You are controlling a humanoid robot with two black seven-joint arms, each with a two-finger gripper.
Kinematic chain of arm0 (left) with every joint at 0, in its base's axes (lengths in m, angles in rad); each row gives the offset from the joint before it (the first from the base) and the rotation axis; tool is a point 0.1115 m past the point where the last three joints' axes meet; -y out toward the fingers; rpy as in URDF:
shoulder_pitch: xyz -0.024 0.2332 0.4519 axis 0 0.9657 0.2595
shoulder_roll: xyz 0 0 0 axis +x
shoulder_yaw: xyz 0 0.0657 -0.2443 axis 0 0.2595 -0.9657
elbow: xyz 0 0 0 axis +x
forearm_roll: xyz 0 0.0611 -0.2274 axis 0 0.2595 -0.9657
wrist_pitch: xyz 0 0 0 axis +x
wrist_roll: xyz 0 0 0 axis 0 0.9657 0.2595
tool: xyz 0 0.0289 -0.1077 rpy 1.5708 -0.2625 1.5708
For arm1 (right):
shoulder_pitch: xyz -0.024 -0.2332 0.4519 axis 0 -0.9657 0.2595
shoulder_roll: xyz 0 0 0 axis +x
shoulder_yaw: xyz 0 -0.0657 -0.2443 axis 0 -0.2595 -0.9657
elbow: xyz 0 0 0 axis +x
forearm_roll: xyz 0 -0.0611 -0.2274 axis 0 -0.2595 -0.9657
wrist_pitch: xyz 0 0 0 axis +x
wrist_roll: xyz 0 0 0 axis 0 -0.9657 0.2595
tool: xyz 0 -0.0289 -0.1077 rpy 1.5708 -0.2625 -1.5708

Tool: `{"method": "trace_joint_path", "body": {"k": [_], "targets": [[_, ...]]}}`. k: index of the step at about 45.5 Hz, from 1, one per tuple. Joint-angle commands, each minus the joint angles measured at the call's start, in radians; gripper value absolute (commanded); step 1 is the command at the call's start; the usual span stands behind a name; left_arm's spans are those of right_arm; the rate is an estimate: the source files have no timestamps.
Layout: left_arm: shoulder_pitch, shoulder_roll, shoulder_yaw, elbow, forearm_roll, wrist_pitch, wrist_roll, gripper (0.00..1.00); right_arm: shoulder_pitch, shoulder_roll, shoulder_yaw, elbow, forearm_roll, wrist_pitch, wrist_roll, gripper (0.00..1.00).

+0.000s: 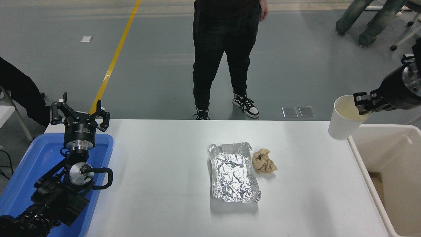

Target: Pick up paper cup place in dustbin

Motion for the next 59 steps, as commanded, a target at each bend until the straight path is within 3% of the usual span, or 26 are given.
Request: {"method": "trace_joint_path", "body": {"k": [1, 11, 20, 25, 31, 38, 44, 50, 59], "targets": [[0.001, 0.001, 0.0, 0.0, 0.0, 0.0, 0.0, 0.99, 0.117, 0.019, -0.035, 0.014, 0.027, 0.076, -0.002, 0.0], [0.001, 0.001, 0.0, 0.0, -0.002, 0.0, 0.0, 0.99, 0.084, 0.0, -0.21, -0.104, 0.025, 0.035, 0.0, 0.0], [-0.001, 0.0, 0.0, 0.0, -0.003, 0.0, 0.0, 0.99, -0.097, -0.157, -0.33, -0.31, -0.057, -0.134, 0.008, 0.0], [-0.001, 0.0, 0.0, 0.0, -0.003, 0.0, 0.0, 0.99, -0.258, -0.261, -0.31, -0.429, -0.123, -0.238, 0.008, 0.0], [-0.001, 0.0, 0.0, 0.0, -0.005, 0.0, -0.002, 0.99, -0.479, -0.315, -0.263, -0.549, -0.114, -0.364, 0.008, 0.0], [-0.001, 0.0, 0.0, 0.0, -0.005, 0.001, -0.002, 0.99, -0.79, -0.39, -0.017, -0.666, -0.111, -0.453, 0.0, 0.0], [-0.001, 0.0, 0.0, 0.0, -0.005, 0.001, -0.002, 0.99, -1.109, -0.372, 0.286, -0.801, -0.11, -0.467, -0.006, 0.0], [-0.001, -0.002, 0.0, 0.0, -0.005, 0.001, -0.002, 0.99, -1.389, -0.277, 0.538, -0.923, -0.068, -0.469, -0.018, 0.0], [-0.001, 0.0, 0.0, 0.0, -0.005, 0.001, -0.002, 0.99, -1.57, -0.134, 0.66, -1.043, 0.028, -0.487, -0.046, 0.0]]}}
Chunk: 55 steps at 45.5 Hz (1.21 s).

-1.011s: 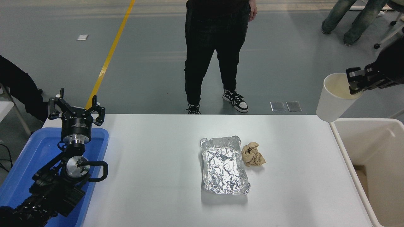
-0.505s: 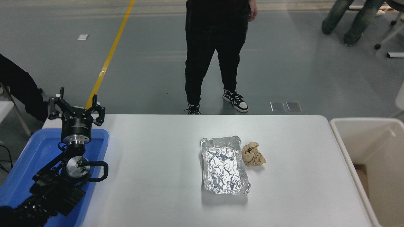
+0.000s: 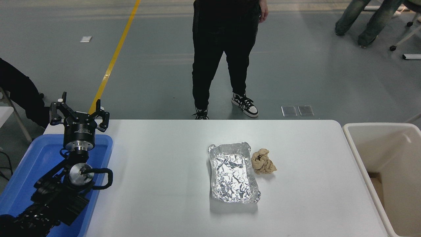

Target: Pick up paper cup place in dustbin

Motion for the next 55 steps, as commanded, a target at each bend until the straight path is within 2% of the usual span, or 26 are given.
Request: {"method": "trace_joint_path", "body": {"k": [1, 8, 27, 28, 29, 30, 31, 36, 45, 50, 55], "targets": [[0.0, 0.0, 0.0, 0.0, 0.0, 0.0, 0.0, 0.99, -0.333, 0.146, 0.237, -0.189, 0.1, -0.044, -0.024, 0.0], [0.0, 0.0, 0.0, 0.0, 0.0, -0.001, 0.0, 0.99, -0.431, 0.267, 0.238, -0.308, 0.188, -0.059, -0.022, 0.0], [0.0, 0.0, 0.0, 0.0, 0.0, 0.0, 0.0, 0.99, -0.462, 0.309, 0.278, -0.304, 0.194, -0.073, -0.022, 0.0], [0.0, 0.0, 0.0, 0.0, 0.0, -0.001, 0.0, 0.99, -0.462, 0.309, 0.278, -0.302, 0.194, -0.073, -0.021, 0.08], [0.0, 0.0, 0.0, 0.0, 0.0, 0.0, 0.0, 0.99, -0.462, 0.309, 0.278, -0.302, 0.194, -0.073, -0.021, 0.28], [0.0, 0.0, 0.0, 0.0, 0.0, -0.001, 0.0, 0.99, -0.459, 0.307, 0.278, -0.302, 0.194, -0.07, -0.021, 0.61], [0.0, 0.0, 0.0, 0.0, 0.0, 0.0, 0.0, 0.99, -0.457, 0.306, 0.278, -0.301, 0.192, -0.071, -0.019, 1.0], [0.0, 0.0, 0.0, 0.0, 0.0, 0.0, 0.0, 0.99, -0.434, 0.286, 0.278, -0.258, 0.191, -0.057, -0.018, 1.0], [0.0, 0.0, 0.0, 0.0, 0.0, 0.0, 0.001, 0.99, -0.235, 0.1, 0.225, -0.022, 0.131, -0.05, -0.018, 1.0], [-0.002, 0.0, 0.0, 0.0, 0.001, -0.001, 0.001, 0.99, -0.035, 0.048, 0.102, 0.122, 0.034, -0.048, -0.021, 1.0], [-0.002, 0.0, 0.0, 0.0, 0.001, -0.001, 0.001, 0.99, 0.199, 0.027, -0.089, 0.283, -0.012, -0.047, -0.022, 1.0]]}}
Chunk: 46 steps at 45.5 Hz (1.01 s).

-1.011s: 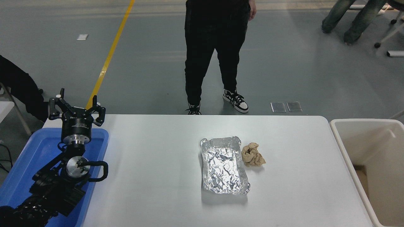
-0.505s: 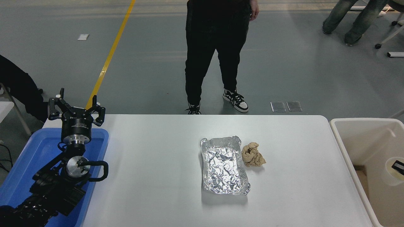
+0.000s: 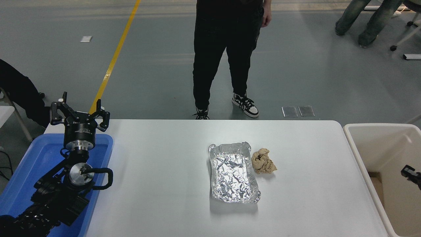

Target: Pick up paper cup place in dustbin

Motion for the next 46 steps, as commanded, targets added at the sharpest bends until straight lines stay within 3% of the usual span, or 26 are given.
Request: {"method": "trace_joint_path", "body": {"k": [1, 9, 20, 32, 46], "targets": [[-0.001, 0.0, 0.0, 0.0, 0.001, -0.001, 0.001, 0.99, 0.421, -0.087, -0.289, 0.316, -0.106, 0.005, -0.003, 1.0], [0.0, 0.0, 0.0, 0.0, 0.001, -0.001, 0.001, 0.99, 0.803, -0.012, -0.504, 0.558, -0.103, 0.073, -0.003, 1.0], [0.0, 0.0, 0.0, 0.0, 0.001, -0.001, 0.001, 0.99, 1.106, 0.14, -0.509, 0.75, -0.068, 0.318, 0.002, 1.0], [0.0, 0.0, 0.0, 0.0, -0.002, 0.001, 0.0, 0.99, 1.268, 0.4, -0.495, 0.925, 0.242, 0.467, 0.003, 1.0], [0.0, 0.0, 0.0, 0.0, -0.002, 0.001, -0.002, 0.99, 1.419, 0.589, -0.379, 0.985, 0.465, 0.636, 0.005, 1.0]]}}
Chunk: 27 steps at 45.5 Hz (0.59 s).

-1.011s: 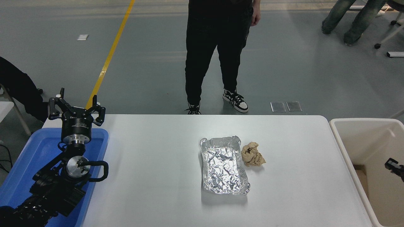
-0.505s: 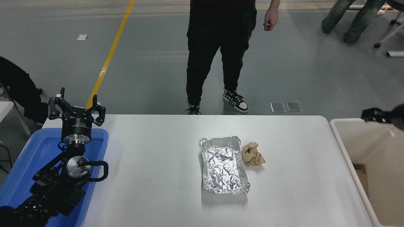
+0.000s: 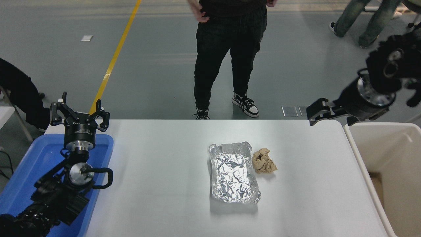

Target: Pick up paper cup place in dustbin

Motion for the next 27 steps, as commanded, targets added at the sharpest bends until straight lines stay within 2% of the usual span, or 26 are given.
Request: {"method": "trace_joint_path", "body": {"k": [1, 5, 27], "targets": [[0.0, 0.0, -0.002, 0.0, -0.001, 0.0, -0.002, 0.99, 0.138, 0.161, 0.073, 0.074, 0.201, 0.124, 0.001, 1.0], [0.0, 0.0, -0.002, 0.0, -0.001, 0.0, -0.002, 0.99, 0.143, 0.184, 0.086, 0.074, 0.238, 0.124, 0.001, 1.0], [0.0, 0.0, -0.002, 0.0, -0.001, 0.0, -0.002, 0.99, 0.026, 0.167, 0.063, -0.012, 0.218, 0.07, 0.003, 1.0]]}}
